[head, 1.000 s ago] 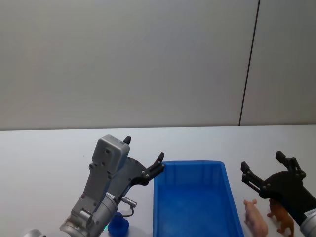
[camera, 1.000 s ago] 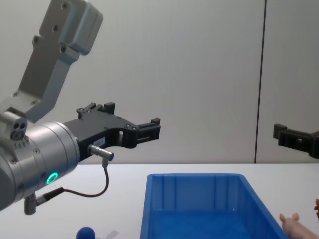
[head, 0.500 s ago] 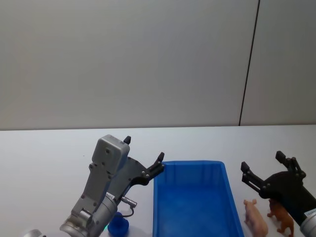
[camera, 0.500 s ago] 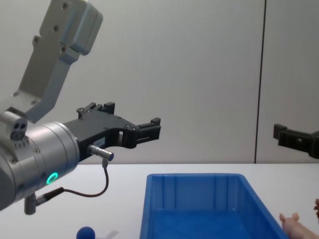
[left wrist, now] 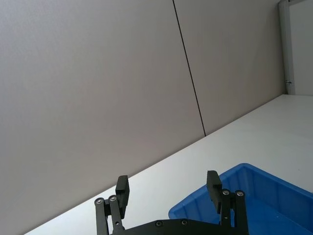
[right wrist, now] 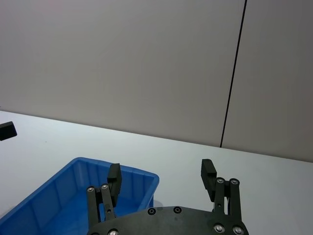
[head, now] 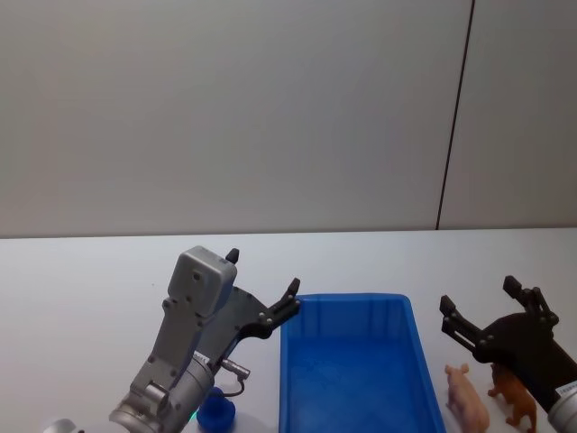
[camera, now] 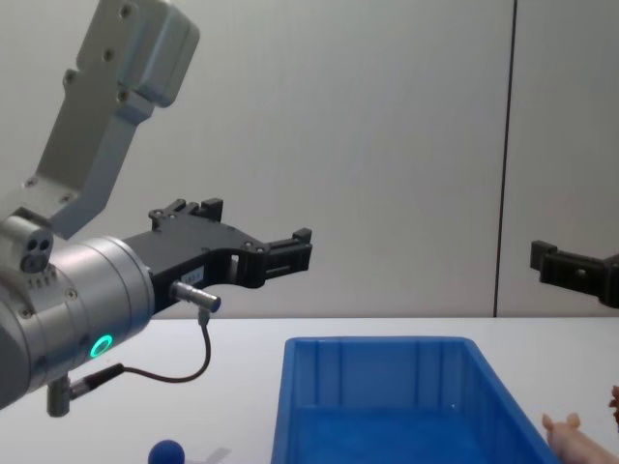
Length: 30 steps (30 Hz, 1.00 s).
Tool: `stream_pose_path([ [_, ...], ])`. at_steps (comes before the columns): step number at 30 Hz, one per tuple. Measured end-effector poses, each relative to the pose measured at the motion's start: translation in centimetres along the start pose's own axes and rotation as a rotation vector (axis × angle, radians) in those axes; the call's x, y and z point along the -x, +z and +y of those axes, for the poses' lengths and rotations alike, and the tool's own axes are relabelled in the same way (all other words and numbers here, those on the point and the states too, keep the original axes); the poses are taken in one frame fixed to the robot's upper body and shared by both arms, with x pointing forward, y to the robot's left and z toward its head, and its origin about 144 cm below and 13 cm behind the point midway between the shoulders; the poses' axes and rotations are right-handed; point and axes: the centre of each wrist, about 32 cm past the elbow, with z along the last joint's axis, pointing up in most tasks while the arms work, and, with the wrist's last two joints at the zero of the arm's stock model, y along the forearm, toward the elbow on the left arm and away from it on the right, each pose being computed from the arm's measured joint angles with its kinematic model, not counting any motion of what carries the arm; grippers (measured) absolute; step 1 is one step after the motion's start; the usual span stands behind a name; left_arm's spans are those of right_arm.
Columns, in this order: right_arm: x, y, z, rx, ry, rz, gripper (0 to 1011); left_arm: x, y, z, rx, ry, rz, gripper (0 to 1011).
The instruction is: Pick up the two dolls from the table and place them into the box.
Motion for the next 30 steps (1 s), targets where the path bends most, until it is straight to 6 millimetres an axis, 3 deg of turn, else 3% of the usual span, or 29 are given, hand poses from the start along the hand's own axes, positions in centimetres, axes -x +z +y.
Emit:
stream_pose_path([
  [15,0.1,0.1,-0.2,0.025,-0.019,0.002,1001,0.0,0.0,0.0,0.0,0.0,0.0,1001],
  [30,-0.5,0.0,-1.7,0.148,-0.091,-0.009,1001,0.0,0.0,0.0,0.0,0.0,0.0,1001],
])
